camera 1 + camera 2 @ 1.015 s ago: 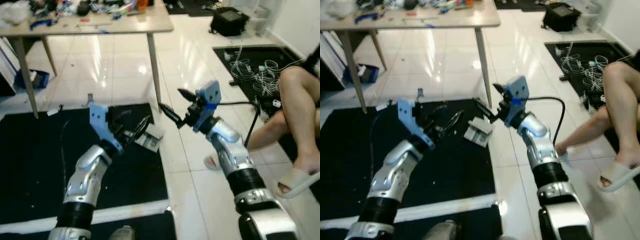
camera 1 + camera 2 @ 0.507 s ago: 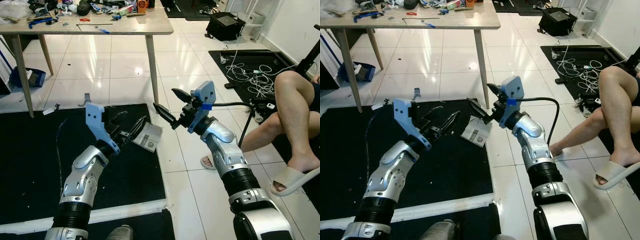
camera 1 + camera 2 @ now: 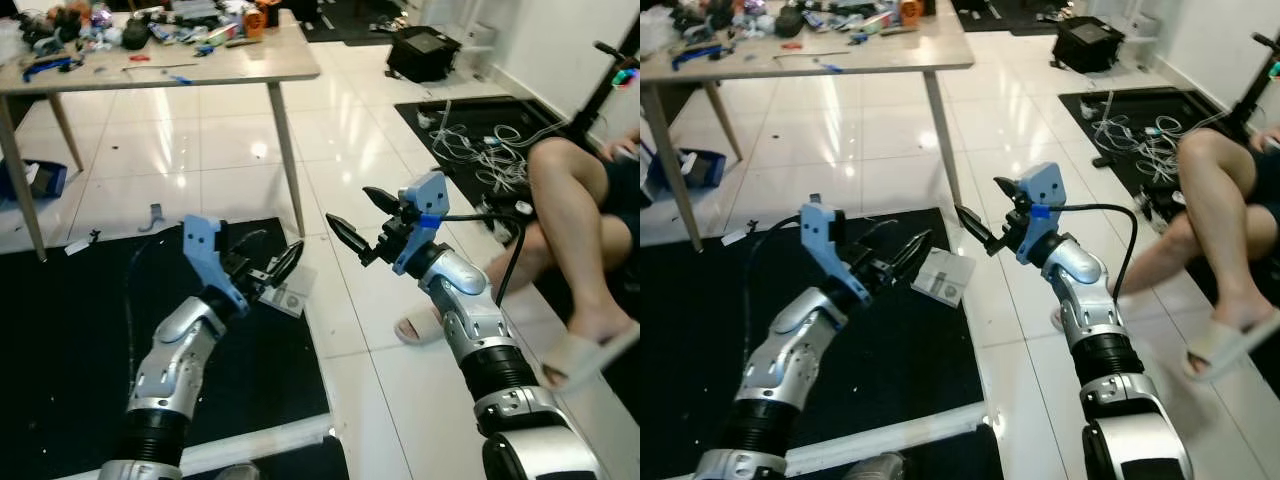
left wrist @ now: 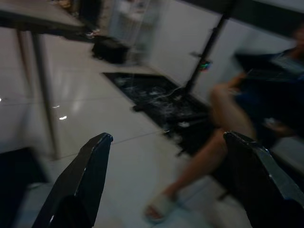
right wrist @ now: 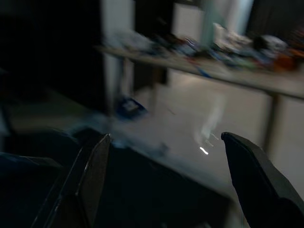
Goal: Picking trash to rubbish bin
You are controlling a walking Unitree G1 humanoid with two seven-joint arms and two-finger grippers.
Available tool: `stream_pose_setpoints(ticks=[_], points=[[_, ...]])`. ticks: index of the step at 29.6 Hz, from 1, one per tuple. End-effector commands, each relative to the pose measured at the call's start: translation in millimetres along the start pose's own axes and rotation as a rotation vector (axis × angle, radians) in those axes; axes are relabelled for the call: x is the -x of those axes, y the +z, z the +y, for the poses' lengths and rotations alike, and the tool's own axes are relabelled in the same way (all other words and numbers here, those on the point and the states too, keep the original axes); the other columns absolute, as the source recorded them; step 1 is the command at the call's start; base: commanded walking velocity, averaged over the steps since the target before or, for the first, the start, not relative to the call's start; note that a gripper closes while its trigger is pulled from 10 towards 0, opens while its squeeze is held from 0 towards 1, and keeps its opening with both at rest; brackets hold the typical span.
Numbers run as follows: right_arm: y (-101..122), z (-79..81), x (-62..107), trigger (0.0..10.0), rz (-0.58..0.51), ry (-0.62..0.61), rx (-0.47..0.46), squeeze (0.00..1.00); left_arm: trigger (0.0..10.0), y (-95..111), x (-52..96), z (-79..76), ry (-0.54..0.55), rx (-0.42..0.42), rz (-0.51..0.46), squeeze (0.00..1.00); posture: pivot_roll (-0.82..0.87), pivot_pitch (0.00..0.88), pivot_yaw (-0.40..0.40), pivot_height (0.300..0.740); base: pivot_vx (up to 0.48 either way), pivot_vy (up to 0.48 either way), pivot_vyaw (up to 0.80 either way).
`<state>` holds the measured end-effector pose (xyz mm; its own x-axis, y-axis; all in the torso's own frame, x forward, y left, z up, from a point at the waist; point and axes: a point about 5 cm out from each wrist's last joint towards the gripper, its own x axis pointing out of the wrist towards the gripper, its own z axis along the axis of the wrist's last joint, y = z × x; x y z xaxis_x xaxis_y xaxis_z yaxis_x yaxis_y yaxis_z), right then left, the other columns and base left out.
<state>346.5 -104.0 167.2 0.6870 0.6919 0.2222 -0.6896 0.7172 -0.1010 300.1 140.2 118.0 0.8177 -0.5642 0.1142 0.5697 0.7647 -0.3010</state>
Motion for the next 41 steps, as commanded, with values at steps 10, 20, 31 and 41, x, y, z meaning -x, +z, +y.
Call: stream_pose_setpoints(ticks=[10, 20, 31, 41], points=[[-6.0, -4.8, 8.4, 10.0, 0.024, -0.026, 0.000, 0.00, 10.0, -4.7, -2.2, -3.0, -0.014, 0.012, 0.013, 0.00, 0.04, 0.000, -0.031, 0.740, 0.340, 0.000, 0.69], [-7.5, -6.6, 9.1, 10.0, 0.025, -0.044, -0.018, 0.00, 10.0, -7.9, -1.9, -1.0, -0.012, 0.007, 0.023, 0.00, 0.04, 0.000, -0.034, 0.740, 0.292, 0.000, 0.00], [-7.9, -8.9, 10.6, 10.0, 0.021, -0.066, -0.031, 0.00, 10.0, -8.5, -2.1, -0.8, -0.013, 0.005, 0.021, 0.00, 0.04, 0.000, -0.036, 0.740, 0.261, 0.000, 0.00], [-6.7, -10.4, 10.5, 10.0, 0.015, -0.075, -0.035, 0.00, 10.0, -7.6, -2.6, -0.5, -0.014, -0.010, 0.018, 0.00, 0.04, 0.000, -0.035, 0.740, 0.260, 0.000, 0.00]])
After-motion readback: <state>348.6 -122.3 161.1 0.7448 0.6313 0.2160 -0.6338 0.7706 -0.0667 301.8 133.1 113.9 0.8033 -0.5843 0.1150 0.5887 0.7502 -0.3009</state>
